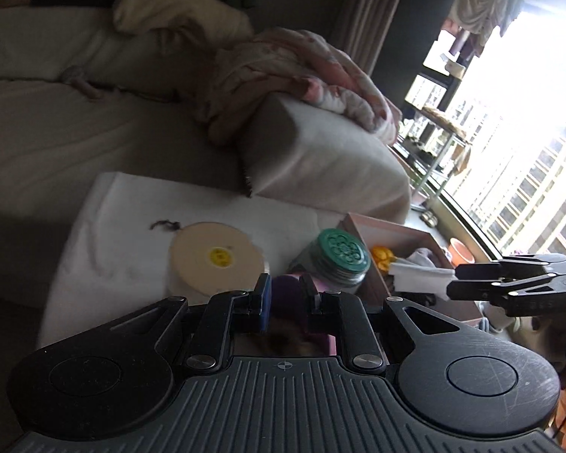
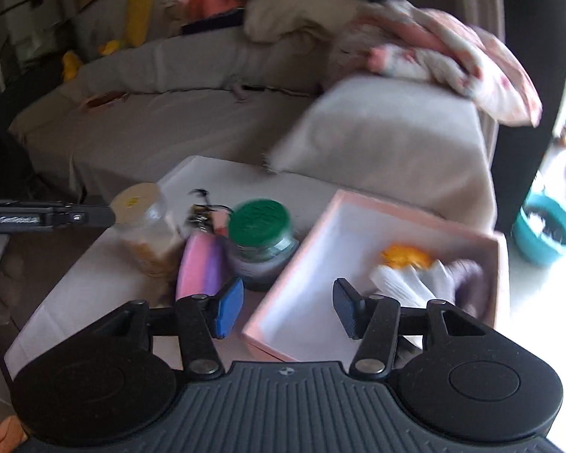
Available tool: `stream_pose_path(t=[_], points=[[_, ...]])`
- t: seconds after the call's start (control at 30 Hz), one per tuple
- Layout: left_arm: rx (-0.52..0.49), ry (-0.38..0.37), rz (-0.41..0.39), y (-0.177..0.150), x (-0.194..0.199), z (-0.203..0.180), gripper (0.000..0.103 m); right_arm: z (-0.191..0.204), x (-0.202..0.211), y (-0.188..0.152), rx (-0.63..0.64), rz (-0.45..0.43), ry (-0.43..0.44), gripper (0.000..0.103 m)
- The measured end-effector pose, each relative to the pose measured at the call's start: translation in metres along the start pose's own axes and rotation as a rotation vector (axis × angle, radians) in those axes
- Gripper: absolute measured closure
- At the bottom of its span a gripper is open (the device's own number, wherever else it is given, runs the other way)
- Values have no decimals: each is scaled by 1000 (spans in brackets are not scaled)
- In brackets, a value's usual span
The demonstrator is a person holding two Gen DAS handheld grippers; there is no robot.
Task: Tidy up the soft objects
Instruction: 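Grasp the pink-and-purple sponge with the left gripper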
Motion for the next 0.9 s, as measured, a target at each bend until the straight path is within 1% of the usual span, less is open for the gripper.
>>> stream_pose_path(t=[0.1,0.2,0.3,0.43,0.53,0.6,0.67,0.73,0.83,0.9], points=[[43,7,-15,-2,8,14,85,20,5,10,18,-27,29,50],[63,5,10,-8,8,21,85,32,6,16,40,-38,33,50],[64,-8,48,-20,4,22,85,39,2,15,57,-19,30,50],[71,-35,87,-35,-7,15,85,41,-6,-3,67,6,4,50],[68,-68,99,-41,-19,1,85,45,-8,-27,105,19,-26,50],[40,-71,96,-43,-27,-16,85,49,-7,-45,144,21,-66,50],[-19,-48,75,-45,-35,-37,85,52,-3,-63,174,7,-98,50],[-93,-10,31,-49,-43,-57,85,53,2,-77,177,-17,-105,50],[-164,106,-46,-59,-52,-79,85,51,9,-96,151,-64,-123,50],[-197,186,-98,-63,-57,-90,84,44,10,-105,130,-91,-160,50]])
Point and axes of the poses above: each gripper's, at about its wrist camera, not at the fingertips, and x roughly against the way its jaws point, z to its left, y to its top, the point moved 2 cm from there along -x, roughly the way its jaws point, and after that the axes turned 2 degrees about z, right-handed, at the moved point
